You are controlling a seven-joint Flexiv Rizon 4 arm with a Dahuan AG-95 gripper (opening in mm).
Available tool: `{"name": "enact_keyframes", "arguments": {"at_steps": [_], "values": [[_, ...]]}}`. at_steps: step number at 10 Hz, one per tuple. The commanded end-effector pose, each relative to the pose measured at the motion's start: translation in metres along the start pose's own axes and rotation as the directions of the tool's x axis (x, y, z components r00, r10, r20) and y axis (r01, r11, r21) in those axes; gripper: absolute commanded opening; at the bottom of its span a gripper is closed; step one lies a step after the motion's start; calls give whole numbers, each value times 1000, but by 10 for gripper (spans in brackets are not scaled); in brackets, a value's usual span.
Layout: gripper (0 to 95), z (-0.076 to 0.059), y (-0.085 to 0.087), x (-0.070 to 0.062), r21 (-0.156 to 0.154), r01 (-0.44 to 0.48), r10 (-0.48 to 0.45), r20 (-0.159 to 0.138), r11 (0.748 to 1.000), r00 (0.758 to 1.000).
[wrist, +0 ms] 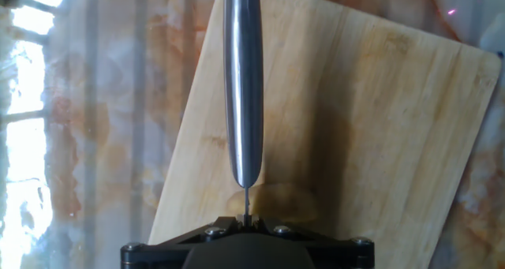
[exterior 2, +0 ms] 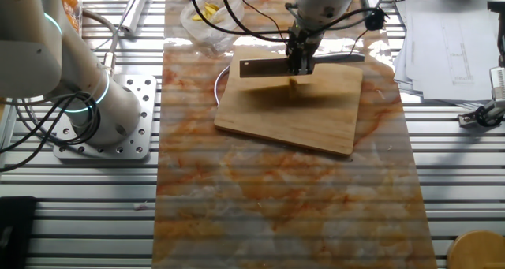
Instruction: Chop the potatoes
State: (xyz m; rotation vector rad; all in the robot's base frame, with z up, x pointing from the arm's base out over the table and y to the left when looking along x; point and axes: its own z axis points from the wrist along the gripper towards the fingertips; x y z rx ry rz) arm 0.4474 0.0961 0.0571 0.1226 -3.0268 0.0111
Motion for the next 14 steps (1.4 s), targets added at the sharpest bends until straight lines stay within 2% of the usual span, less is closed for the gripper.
{"name": "enact_keyframes", "arguments": {"at_steps": [1,14], "values": [[0,0,0,1,0,0,0,0,1000,1000],[0,6,2,3,-7,16,-16,24,1000,1000]]}}
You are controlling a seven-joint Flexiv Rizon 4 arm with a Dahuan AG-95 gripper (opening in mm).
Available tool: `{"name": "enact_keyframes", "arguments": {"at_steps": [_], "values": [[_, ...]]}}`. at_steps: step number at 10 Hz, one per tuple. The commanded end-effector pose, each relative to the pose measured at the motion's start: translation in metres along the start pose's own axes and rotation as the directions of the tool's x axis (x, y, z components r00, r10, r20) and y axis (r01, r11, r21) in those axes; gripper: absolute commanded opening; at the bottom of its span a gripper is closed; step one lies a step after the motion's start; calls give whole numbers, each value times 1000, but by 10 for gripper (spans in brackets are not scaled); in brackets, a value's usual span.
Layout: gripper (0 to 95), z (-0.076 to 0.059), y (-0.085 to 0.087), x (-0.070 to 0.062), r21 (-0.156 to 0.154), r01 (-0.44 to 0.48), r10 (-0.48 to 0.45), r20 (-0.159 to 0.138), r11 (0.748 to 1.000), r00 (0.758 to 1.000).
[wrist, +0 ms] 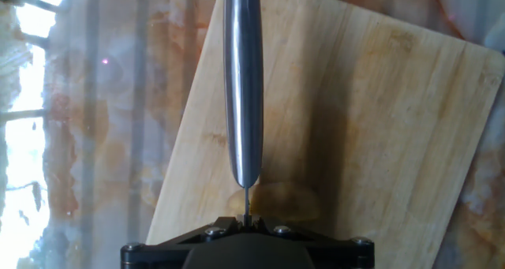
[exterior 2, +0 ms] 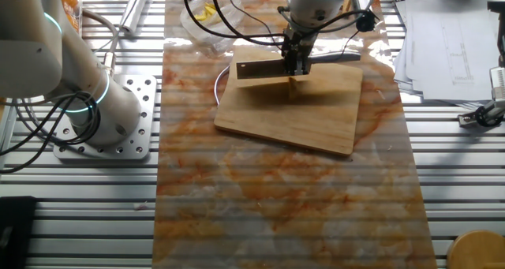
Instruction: Chop the potatoes
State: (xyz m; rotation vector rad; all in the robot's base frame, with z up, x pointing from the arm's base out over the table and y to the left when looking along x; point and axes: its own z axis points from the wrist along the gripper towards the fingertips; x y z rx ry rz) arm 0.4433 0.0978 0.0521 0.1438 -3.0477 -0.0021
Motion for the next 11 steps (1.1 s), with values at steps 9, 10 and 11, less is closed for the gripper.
{"name": "enact_keyframes", "arguments": {"at_steps": [9,10,11], "values": [[0,14,-1,-7,-6,11,-11,22,1000,1000],[0,10,-1,-6,-15,8,-8,27,1000,1000],[0,7,0,-5,-24,2,-1,28,1000,1000]]}}
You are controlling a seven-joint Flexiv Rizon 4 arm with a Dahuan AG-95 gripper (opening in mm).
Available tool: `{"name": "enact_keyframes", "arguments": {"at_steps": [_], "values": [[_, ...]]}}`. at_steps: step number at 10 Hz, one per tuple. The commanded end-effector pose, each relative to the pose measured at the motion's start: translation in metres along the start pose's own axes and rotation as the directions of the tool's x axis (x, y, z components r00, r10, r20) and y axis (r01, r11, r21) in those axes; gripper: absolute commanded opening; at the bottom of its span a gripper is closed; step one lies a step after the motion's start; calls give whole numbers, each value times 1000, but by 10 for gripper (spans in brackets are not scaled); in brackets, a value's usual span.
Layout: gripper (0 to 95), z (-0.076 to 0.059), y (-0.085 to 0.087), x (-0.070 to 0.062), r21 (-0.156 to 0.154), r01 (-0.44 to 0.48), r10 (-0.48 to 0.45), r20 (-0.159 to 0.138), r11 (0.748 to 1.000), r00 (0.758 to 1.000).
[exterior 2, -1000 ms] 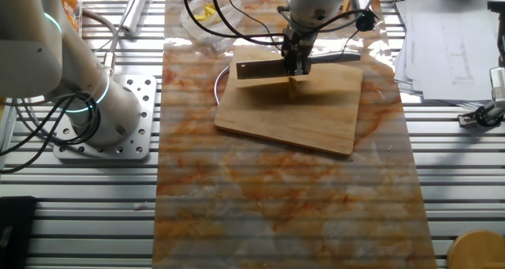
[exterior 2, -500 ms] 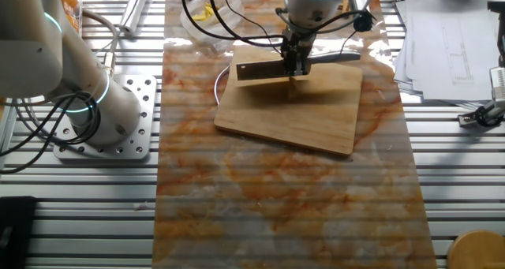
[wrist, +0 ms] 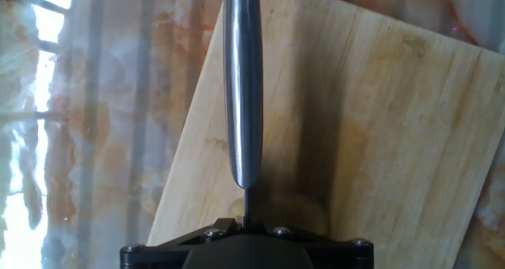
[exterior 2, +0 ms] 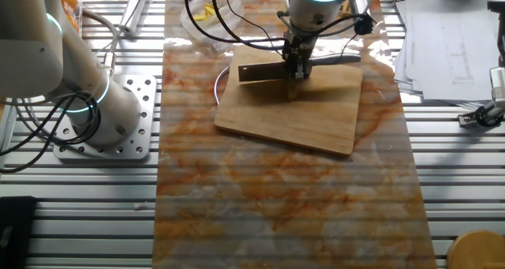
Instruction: Chop the potatoes
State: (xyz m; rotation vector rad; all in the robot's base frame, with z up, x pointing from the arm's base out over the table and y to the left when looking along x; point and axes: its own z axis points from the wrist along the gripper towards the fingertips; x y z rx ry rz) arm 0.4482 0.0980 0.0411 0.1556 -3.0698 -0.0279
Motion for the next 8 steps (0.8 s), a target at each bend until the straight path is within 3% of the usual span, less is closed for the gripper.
{"name": "enact_keyframes", "arguments": {"at_steps": [1,5,8], "values": [[0,-10,1,2,-12,-11,11,8,1000,1000],[0,-13,1,0,0,1,-1,22,1000,1000],[0,-19,-6,-10,3,4,-4,22,1000,1000]]}}
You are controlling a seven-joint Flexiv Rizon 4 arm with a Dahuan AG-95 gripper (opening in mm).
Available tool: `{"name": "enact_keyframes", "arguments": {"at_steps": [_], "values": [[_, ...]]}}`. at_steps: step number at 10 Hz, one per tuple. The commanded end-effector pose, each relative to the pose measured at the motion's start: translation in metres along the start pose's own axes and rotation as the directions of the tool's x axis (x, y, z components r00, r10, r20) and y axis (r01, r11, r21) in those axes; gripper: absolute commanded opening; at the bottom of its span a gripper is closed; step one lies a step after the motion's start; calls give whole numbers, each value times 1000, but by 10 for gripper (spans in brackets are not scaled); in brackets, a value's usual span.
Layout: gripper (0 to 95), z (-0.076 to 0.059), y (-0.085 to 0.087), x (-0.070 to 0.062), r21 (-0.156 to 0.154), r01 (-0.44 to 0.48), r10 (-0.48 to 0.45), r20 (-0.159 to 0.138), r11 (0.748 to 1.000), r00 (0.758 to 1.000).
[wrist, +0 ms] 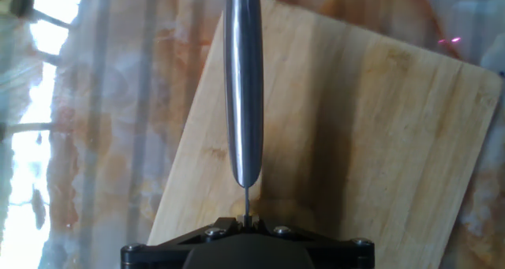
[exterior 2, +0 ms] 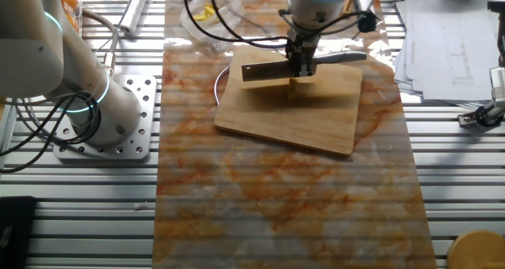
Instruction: Chop the potatoes
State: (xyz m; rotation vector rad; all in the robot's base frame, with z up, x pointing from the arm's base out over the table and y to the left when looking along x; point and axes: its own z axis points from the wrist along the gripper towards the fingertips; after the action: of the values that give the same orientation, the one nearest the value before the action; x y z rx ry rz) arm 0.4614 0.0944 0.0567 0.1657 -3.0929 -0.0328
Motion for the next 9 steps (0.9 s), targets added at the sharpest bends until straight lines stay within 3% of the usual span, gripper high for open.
{"name": "enact_keyframes", "arguments": {"at_steps": [1,9], "values": [[0,-2,-2,0,3,-2,2,-1,1000,1000],[0,10,-2,4,9,19,-19,5,1000,1000]]}}
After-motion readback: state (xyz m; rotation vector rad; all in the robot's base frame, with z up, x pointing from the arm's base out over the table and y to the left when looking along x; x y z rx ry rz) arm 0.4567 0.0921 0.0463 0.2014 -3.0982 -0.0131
